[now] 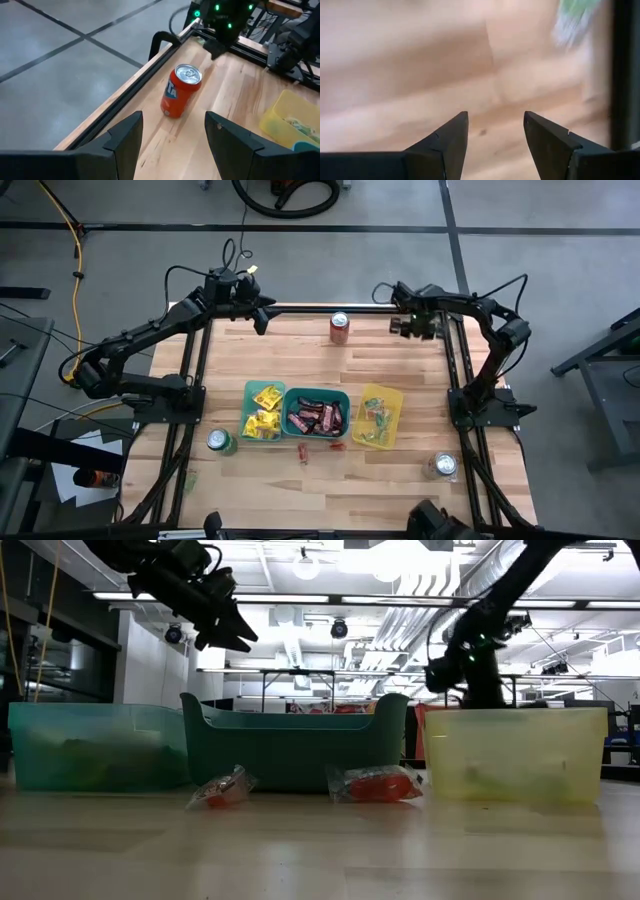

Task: Sort candy
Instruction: Put the green gummy into the yellow bin

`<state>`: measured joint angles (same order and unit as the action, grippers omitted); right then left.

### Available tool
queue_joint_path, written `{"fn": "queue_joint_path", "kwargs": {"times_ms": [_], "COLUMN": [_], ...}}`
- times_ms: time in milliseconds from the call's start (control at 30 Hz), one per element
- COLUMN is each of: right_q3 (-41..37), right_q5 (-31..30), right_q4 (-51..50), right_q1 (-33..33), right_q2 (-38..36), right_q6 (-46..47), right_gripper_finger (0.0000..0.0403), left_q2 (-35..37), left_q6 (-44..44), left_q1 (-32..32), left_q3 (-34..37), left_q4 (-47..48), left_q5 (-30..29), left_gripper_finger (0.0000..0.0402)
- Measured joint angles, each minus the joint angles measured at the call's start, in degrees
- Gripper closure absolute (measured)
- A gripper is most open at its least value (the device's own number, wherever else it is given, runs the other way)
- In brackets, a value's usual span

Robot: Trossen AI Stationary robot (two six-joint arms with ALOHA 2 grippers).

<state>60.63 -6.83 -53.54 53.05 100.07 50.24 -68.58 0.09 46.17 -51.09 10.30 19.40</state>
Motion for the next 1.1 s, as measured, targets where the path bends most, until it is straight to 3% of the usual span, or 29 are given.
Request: {"fn": "queue_joint_path", "kwargs": {"times_ms": [267,367,600,900,1100], "right_q3": [9.06,8.61,8.73,8.73,8.73], "right_q5": [-15.36,-15.88,-15.36,-23.15,-25.71], "right_q4": [-2.95,-3.61,-1.05,-2.28,-6.55], "right_q1": [3.25,7.11,7.70,6.43,4.78], "right_q2": [0.01,0.94,5.94,10.86,13.38], "right_q6": [-1.14,-1.64,2.23,4.43,1.35], "right_gripper_finger": [0.0217,0.0227,0.0249,0.0268,0.0322], "left_q2": [0.00,0.00,0.00,0.00,0.00], "left_q6": [-1.91,-2.44,-2.49,-2.61,-2.36], "left_q1": [0.00,0.00,-0.07,-0.07,-0.07], "left_q3": [0.00,0.00,0.00,0.00,0.00], "left_q4": [-0.09,-0.09,0.11,0.16,0.18], "left_q5": [-0.46,-0.48,-0.50,-0.50,-0.50], "left_gripper_finger": [0.0200,0.0200,0.0200,0.0200,0.0200]}}
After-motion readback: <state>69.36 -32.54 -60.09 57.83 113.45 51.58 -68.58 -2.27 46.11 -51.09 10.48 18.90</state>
